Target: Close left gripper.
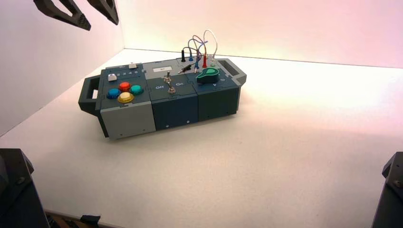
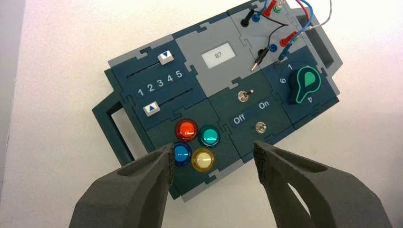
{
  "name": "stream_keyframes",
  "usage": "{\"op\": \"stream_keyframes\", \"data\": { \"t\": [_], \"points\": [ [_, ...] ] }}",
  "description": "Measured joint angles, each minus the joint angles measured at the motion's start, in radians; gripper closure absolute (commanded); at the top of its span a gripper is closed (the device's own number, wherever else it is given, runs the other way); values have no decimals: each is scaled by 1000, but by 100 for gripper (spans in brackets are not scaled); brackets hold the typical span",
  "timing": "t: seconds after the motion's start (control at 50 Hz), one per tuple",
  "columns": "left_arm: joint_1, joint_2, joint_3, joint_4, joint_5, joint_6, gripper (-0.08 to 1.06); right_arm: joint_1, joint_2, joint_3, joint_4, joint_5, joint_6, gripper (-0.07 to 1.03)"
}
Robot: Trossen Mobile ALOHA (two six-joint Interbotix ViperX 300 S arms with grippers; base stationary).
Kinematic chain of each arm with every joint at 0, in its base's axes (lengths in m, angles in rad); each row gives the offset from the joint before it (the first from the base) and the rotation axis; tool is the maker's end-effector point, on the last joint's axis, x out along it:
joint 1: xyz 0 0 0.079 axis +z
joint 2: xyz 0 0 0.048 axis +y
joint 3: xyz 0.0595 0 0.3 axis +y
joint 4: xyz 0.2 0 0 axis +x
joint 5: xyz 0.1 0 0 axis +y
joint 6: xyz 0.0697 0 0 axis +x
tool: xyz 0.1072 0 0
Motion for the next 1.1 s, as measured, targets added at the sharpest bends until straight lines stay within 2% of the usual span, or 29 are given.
{"op": "stream_keyframes", "data": {
  "t": [0.58,0.66,0.74,0.84,0.96,1.1],
  "points": [
    [0,0,0,0,2,-2,16,0,0,-2,-3,0,-3,62],
    [0,2,0,0,2,-2,28,0,0,-2,-2,0,-3,62],
    [0,2,0,0,3,0,60,0,0,0,-2,0,-3,62],
    [0,2,5,2,3,11,89,0,0,0,-2,0,-3,62],
    [0,0,6,0,3,20,100,0,0,0,-2,0,-5,62],
    [0,0,9,2,5,21,100,0,0,0,-2,3,-5,62]
  ]
}}
